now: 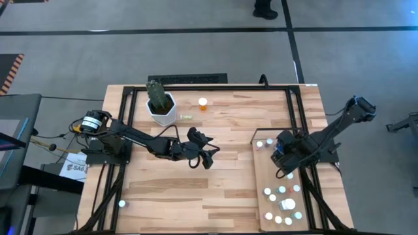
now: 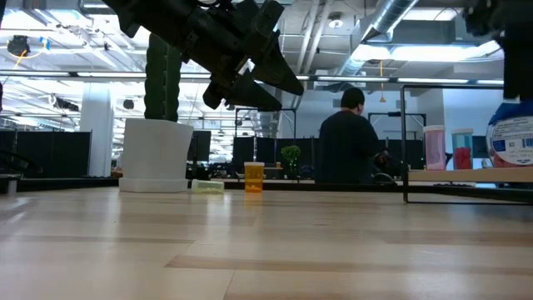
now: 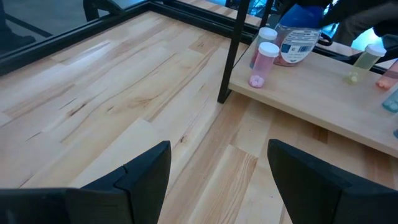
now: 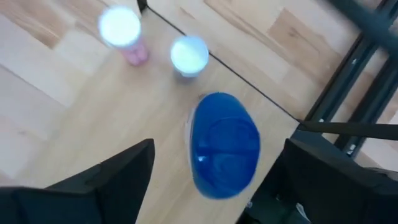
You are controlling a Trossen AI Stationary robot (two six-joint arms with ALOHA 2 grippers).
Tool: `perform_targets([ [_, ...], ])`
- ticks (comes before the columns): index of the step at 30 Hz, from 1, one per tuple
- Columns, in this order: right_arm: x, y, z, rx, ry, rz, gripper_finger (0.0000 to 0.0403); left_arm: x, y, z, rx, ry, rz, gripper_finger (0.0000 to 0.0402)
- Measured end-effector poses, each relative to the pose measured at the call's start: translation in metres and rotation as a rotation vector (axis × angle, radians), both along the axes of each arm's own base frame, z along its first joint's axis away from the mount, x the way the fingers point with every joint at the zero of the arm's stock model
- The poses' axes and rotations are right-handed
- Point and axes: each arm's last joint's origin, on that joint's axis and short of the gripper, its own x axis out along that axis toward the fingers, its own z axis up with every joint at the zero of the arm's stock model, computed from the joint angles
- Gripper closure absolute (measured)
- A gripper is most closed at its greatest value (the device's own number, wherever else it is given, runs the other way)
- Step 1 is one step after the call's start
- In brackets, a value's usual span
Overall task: Pick and place medicine bottles onto shelf by color
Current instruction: Put the blue pill bottle on the shelf
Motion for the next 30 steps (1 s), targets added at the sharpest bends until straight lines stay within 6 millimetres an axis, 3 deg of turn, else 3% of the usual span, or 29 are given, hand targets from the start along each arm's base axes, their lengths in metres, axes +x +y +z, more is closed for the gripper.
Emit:
perform_targets([
  [13, 0.012, 0.002, 0.068, -0.032, -0.267, 0.027, 0.0035, 0.0, 0.0, 0.0, 0.0, 0.0, 0.0, 0.0147],
  [23, 0.049, 0.009, 0.093, -0.355, -0.661, 0.162, 0.0035, 0.0, 0.0, -0.001, 0.002, 0.008, 0.0, 0.0147],
  [30, 0.066, 0.009, 0.094, -0.407, -0.739, 0.097, 0.0035, 0.0, 0.0, -0.001, 0.002, 0.008, 0.0, 0.0147],
])
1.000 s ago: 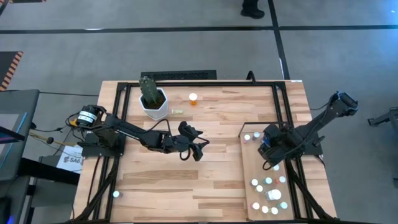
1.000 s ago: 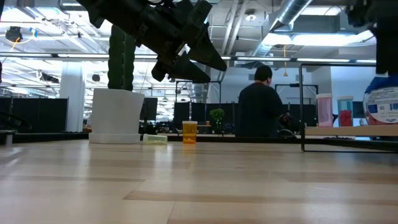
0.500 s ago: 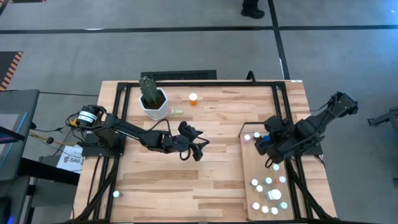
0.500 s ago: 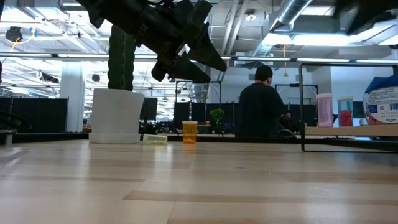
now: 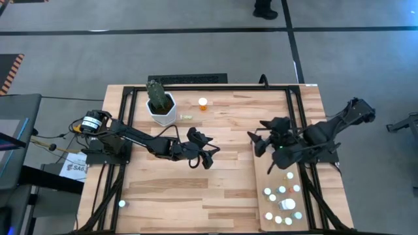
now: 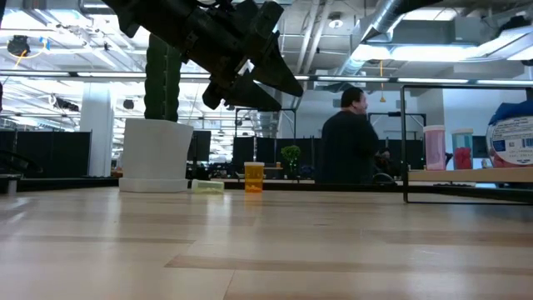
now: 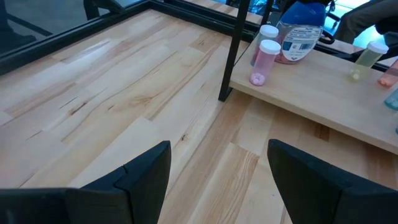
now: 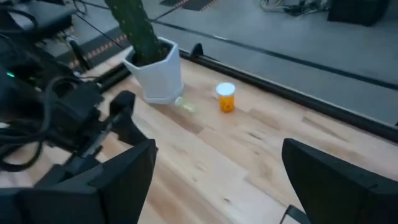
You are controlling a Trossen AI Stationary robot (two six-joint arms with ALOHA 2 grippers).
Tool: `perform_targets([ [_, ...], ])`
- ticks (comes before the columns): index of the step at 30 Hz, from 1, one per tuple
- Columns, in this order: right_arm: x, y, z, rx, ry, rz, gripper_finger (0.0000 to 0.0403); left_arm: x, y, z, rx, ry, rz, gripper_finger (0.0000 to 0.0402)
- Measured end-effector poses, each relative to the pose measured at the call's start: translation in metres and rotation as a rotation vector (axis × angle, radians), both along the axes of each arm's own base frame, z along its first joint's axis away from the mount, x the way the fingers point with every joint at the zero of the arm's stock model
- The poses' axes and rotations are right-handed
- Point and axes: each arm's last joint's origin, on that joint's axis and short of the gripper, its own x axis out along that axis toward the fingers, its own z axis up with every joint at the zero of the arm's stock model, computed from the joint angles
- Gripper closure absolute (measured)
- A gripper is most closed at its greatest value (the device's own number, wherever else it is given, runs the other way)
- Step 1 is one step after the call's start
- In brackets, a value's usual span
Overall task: Pick and place medicine bottles onto shelf by color
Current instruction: Put the blue pill bottle on the shelf
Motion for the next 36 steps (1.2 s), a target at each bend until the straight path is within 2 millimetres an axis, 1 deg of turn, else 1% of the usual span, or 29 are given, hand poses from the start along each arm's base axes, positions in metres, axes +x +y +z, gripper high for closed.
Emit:
perform_targets([
  [5, 0.014, -0.001, -0.01, -0.017, 0.072, 0.004, 0.0035, 0.0, 0.0, 0.0, 0.001, 0.005, 0.0, 0.0147],
  [10, 0.034, -0.006, -0.012, 0.012, 0.172, 0.169, 0.0035, 0.0, 0.0, -0.001, 0.002, 0.008, 0.0, 0.0147],
  [12, 0.039, -0.009, -0.009, 0.009, 0.173, 0.228, 0.0035, 0.0, 0.0, -0.001, 0.001, 0.008, 0.0, 0.0147],
  [15, 0.048, -0.011, -0.009, -0.021, 0.174, 0.263, 0.0035, 0.0, 0.0, -0.001, 0.002, 0.008, 0.0, 0.0147],
  [19, 0.052, -0.017, -0.004, -0.037, 0.14, 0.265, 0.0035, 0.0, 0.0, -0.001, 0.002, 0.008, 0.0, 0.0147],
  [23, 0.053, -0.02, -0.006, -0.02, 0.156, 0.277, 0.0035, 0.0, 0.001, 0.0, 0.004, 0.0, 0.01, 0.0147],
  [28, 0.053, -0.02, -0.006, -0.038, 0.179, 0.3, 0.0035, 0.0, 0.0, 0.0, -0.051, -0.02, 0.017, 0.0147],
  [31, 0.054, -0.023, -0.006, -0.056, 0.193, 0.298, 0.0035, 0.0, 0.001, 0.0, -0.078, -0.029, 0.031, 0.0147],
  [36, 0.056, -0.031, -0.006, -0.074, 0.21, 0.278, 0.0035, 0.002, 0.01, 0.0, -0.123, -0.054, 0.084, 0.0147],
])
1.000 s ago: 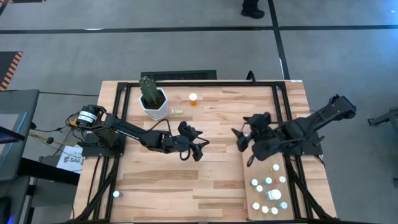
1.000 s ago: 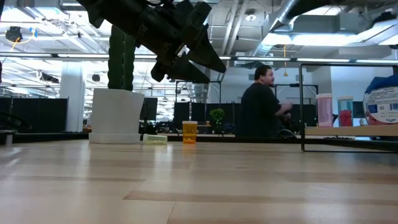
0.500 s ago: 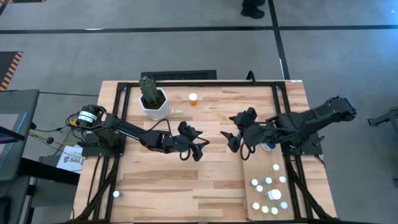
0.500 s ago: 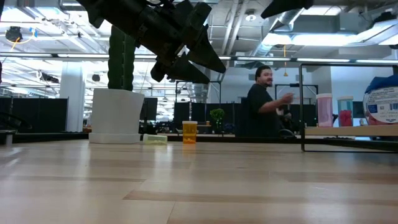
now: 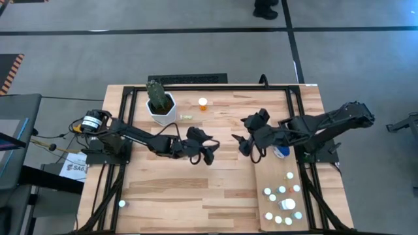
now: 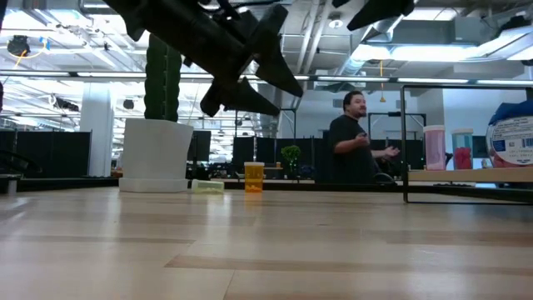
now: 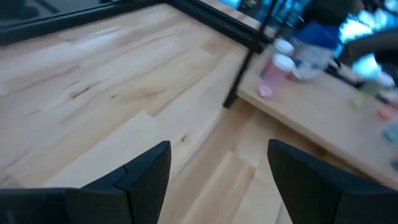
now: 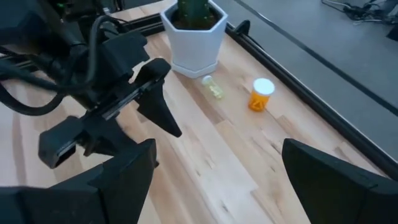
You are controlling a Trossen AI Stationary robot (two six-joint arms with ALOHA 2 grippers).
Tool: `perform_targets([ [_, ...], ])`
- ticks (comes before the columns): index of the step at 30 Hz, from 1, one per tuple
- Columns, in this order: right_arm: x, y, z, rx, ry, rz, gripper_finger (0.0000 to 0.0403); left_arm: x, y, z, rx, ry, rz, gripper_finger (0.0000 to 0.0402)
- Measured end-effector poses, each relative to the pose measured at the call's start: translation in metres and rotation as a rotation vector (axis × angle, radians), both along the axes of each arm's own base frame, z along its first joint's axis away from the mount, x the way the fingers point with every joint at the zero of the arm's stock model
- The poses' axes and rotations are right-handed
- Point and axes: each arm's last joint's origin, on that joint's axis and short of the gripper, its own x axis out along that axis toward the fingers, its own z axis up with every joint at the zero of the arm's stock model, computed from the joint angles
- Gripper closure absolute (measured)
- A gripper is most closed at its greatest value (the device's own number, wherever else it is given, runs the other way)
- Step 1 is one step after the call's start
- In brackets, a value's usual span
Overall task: Pick and place medicine bottles onto shelf by color
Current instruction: Put the blue pill bottle on the shelf
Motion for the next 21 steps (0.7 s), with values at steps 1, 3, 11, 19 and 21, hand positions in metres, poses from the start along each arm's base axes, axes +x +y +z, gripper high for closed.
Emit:
perform_targets([
  [1, 0.0, -0.002, 0.0, -0.001, 0.001, -0.005, 0.0035, 0.0, 0.002, 0.0, -0.023, -0.011, 0.027, 0.0147],
  [3, 0.0, -0.004, -0.001, -0.003, 0.009, -0.016, 0.0035, 0.0, 0.007, -0.002, -0.097, -0.028, 0.087, 0.0147],
  [11, 0.0, -0.013, -0.003, -0.025, 0.052, -0.04, 0.0035, -0.012, 0.013, -0.019, -0.241, 0.106, 0.215, 0.0147],
  [19, 0.0, -0.02, -0.003, -0.051, 0.075, -0.044, 0.0035, -0.022, 0.012, -0.029, -0.369, 0.228, 0.229, 0.0147],
  [21, 0.0, -0.021, -0.003, -0.068, 0.088, -0.037, 0.0035, -0.021, 0.01, -0.028, -0.365, 0.231, 0.197, 0.0147],
])
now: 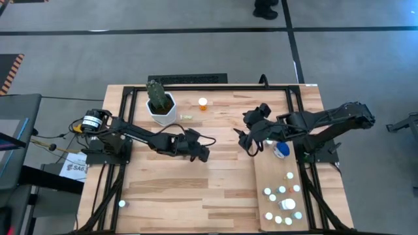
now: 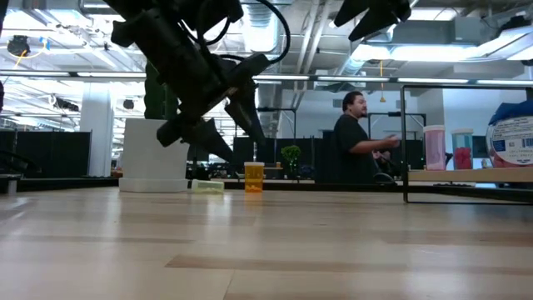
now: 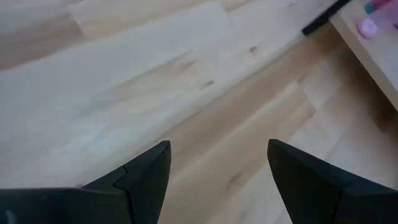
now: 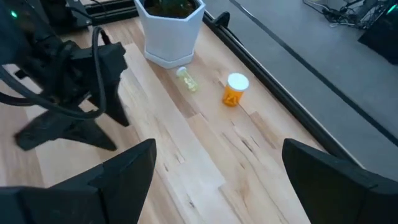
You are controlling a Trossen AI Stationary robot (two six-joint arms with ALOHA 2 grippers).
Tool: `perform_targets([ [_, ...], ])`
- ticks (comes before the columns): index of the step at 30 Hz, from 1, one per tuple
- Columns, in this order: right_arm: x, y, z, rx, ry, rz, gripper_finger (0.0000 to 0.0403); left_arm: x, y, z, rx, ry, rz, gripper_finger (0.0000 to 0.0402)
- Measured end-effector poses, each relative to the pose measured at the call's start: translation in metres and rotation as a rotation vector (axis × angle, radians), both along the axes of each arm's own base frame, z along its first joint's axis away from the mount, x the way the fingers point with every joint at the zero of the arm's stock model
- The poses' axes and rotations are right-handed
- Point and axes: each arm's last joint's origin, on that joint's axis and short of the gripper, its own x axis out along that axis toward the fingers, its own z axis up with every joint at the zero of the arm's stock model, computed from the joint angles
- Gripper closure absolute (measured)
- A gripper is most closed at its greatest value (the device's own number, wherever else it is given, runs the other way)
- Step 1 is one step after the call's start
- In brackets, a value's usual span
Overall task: Pick and place medicine bottles onto shelf by color
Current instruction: Put the blue pill bottle on the shelf
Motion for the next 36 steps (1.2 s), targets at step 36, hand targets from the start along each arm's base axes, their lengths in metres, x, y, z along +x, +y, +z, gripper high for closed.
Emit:
perform_targets([
  [36, 0.002, 0.0, 0.002, -0.004, -0.024, 0.005, 0.0035, -0.148, -0.154, 0.027, -0.586, 0.725, -0.388, 0.0147],
])
